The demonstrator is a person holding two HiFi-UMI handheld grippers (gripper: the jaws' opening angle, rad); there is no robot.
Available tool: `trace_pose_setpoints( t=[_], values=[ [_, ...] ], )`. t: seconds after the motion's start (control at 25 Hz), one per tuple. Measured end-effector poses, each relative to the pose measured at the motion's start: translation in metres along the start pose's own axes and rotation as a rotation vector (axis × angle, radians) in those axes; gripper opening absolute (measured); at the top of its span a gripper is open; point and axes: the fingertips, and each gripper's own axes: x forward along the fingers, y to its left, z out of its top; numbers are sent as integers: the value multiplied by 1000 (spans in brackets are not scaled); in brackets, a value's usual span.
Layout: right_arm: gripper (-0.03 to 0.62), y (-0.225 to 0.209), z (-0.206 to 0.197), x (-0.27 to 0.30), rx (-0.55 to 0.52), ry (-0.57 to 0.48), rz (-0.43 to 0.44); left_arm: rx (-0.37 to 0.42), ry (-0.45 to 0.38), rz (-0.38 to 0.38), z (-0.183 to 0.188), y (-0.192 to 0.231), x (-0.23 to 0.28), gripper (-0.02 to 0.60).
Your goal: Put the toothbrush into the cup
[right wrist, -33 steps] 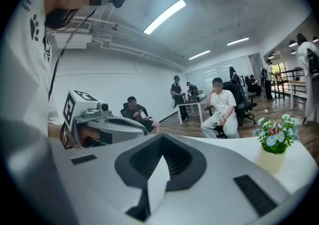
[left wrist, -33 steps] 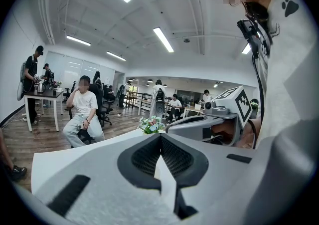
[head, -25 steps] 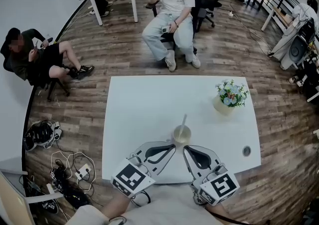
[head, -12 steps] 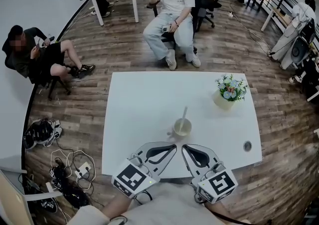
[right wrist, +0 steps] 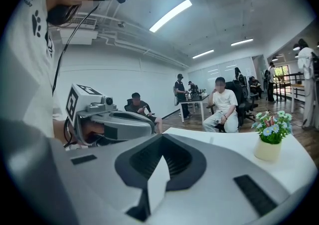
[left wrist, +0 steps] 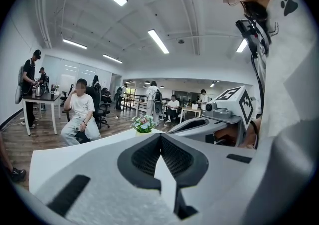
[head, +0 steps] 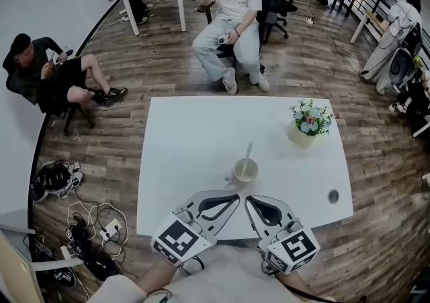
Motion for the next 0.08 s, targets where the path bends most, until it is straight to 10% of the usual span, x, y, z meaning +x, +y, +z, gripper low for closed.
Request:
trace_pose_setpoints(
  t=[0.08],
  values=[
    [18, -2, 1, -1, 2, 1, -3, 5, -2, -3, 2, 0, 1, 6]
  ],
)
